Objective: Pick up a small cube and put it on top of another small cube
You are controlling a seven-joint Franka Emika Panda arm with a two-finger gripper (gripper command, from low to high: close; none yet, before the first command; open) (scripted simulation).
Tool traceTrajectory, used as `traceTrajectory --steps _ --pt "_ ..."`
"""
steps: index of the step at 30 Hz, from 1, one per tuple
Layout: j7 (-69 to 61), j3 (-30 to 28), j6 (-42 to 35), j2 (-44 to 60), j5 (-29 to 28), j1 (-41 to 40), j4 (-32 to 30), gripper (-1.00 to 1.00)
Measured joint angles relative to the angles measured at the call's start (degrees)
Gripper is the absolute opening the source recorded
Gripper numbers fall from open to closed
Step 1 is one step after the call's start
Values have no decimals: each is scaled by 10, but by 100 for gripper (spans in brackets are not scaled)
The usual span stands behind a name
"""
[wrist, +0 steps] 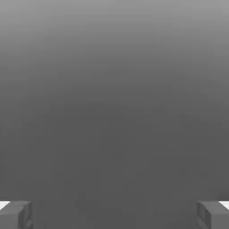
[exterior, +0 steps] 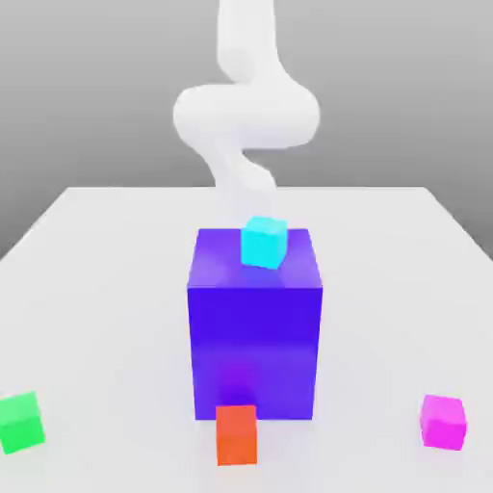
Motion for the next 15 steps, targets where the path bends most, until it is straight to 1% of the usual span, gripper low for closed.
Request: traceTrajectory --steps 7,15 --pt "124 96 54 146 -33 -26 -20 0" --pt "283 183 112 313 -100 -31 -41 0"
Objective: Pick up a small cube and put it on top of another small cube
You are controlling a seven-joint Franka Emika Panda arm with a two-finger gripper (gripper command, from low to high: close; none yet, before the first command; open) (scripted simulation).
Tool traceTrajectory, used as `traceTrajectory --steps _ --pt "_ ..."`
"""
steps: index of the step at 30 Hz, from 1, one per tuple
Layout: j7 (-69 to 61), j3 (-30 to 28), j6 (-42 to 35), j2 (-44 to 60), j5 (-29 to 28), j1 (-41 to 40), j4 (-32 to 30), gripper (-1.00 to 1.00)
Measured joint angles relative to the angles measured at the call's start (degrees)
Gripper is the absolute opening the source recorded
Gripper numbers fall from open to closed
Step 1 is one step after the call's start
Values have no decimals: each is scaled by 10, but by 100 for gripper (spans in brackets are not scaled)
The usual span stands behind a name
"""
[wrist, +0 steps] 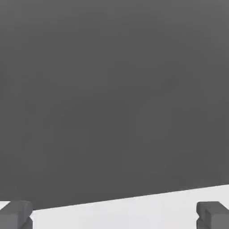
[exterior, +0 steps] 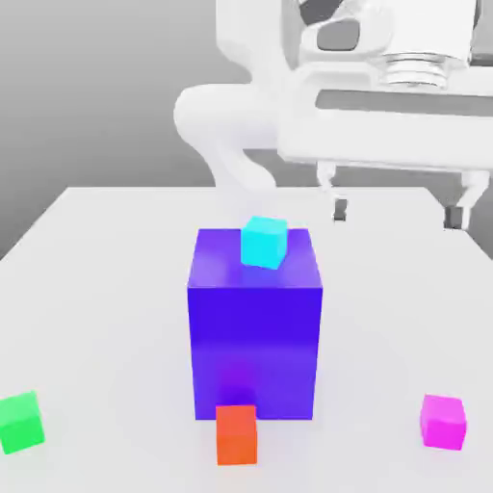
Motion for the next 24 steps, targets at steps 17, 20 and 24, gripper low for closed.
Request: traceTrajectory --steps 17,20,24 --pt "278 -33 161 348 -132 152 -14 0" --pt "286 -44 171 361 -142 161 -11 -100" --pt "290 -50 177 367 -147 165 -9 -100"
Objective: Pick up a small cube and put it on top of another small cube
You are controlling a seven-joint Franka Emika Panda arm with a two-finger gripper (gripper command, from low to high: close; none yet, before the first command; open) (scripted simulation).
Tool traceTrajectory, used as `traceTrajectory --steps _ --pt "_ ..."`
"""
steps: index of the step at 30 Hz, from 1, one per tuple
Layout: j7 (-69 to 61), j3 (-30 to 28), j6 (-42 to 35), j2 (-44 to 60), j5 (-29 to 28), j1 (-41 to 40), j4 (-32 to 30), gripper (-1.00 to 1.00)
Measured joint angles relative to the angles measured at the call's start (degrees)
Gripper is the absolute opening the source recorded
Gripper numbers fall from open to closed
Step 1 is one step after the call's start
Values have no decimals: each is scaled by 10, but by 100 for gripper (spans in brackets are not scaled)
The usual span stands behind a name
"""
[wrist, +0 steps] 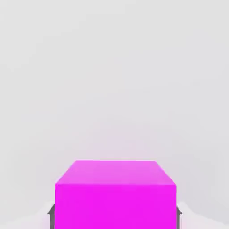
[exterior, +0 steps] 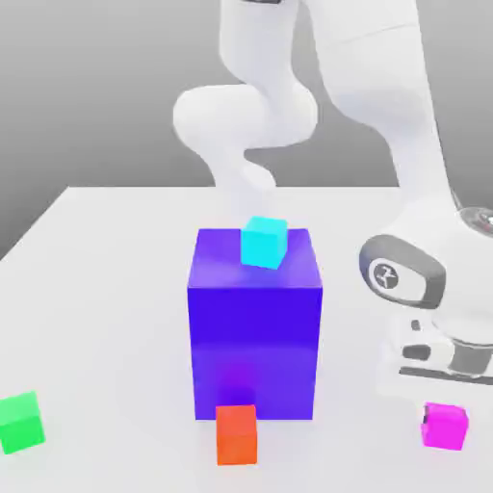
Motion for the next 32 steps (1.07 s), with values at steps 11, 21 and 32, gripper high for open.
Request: traceTrajectory --steps 11,21,32 --pt "-103 10 -94 -118 128 -156 -21 -100" --pt "-176 -103 -117 -163 207 -330 -29 -100" --pt "-223 -175 -83 -109 260 -438 -2 100"
